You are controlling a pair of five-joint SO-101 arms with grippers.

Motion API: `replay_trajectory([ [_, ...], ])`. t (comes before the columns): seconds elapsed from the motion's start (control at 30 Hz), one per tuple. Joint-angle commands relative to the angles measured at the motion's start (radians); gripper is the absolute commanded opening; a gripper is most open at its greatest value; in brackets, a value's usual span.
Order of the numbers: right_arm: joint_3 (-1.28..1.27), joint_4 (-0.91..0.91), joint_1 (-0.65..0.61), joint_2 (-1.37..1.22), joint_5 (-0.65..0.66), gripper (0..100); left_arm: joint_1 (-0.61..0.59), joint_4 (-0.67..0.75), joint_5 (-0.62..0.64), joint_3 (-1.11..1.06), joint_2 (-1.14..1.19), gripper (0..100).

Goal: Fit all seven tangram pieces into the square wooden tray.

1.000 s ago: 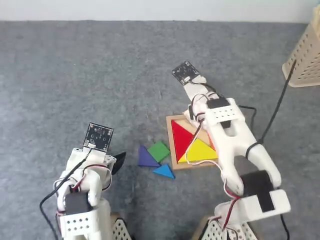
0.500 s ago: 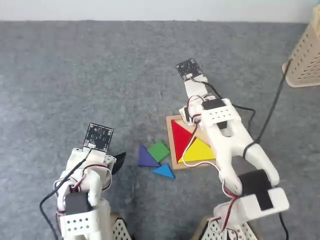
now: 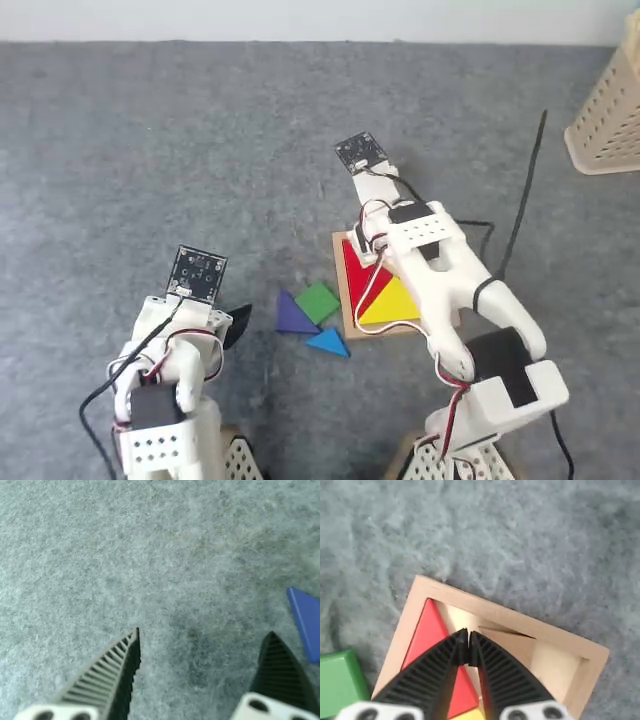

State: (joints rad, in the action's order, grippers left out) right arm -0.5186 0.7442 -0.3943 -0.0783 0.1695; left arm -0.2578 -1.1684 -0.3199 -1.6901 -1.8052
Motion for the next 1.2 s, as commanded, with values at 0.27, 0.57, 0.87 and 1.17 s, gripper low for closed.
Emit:
replay_trajectory([
  [0.27, 0.055, -0.031, 0.001, 0.01, -0.055, 0.7, 0.002, -0.005, -0.002, 0.005, -0.015, 35],
  [0.57, 0.058, -0.051, 0.002, 0.01, -0.08, 0.7, 0.002, -0.005, -0.002, 0.005, -0.015, 35],
  [0.87, 0.061, -0.065, 0.002, -0.002, -0.08, 0.7, 0.002, -0.005, -0.002, 0.005, -0.015, 35],
  [1.17, 0.075, -0.074, 0.03, -0.05, -0.081, 0.7, 0.002, -0.005, -0.002, 0.005, -0.015, 35],
])
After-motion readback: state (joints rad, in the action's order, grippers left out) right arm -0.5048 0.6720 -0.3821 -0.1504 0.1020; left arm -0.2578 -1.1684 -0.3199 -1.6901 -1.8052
